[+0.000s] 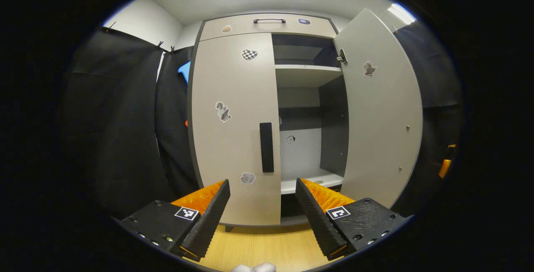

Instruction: Open the right door of the double-door shoe cabinet with the right hand, and open the left door with the left hand.

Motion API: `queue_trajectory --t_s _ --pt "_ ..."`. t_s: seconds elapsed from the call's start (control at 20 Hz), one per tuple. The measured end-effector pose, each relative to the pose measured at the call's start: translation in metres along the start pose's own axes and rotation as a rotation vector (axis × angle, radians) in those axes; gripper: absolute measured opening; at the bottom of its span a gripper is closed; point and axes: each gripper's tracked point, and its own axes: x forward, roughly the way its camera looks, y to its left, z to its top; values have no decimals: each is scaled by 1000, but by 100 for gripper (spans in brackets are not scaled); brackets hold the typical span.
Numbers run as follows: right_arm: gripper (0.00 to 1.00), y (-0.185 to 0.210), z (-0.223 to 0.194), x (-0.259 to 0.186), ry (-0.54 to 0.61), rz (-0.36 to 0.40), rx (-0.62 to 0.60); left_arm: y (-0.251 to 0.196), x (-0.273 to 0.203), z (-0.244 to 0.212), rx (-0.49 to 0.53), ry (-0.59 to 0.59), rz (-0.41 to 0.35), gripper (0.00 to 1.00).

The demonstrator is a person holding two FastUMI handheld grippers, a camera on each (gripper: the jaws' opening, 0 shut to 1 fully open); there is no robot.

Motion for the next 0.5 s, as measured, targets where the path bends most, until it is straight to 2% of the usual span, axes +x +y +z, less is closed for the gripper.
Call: queue_trajectory --t_s 0.25,0.5 --pt "100 -8 9 19 -14 9 -4 -13 79 12 -27 3 1 95" --pt "100 -13 15 33 -20 25 -22 0 138 19 -47 5 44 96"
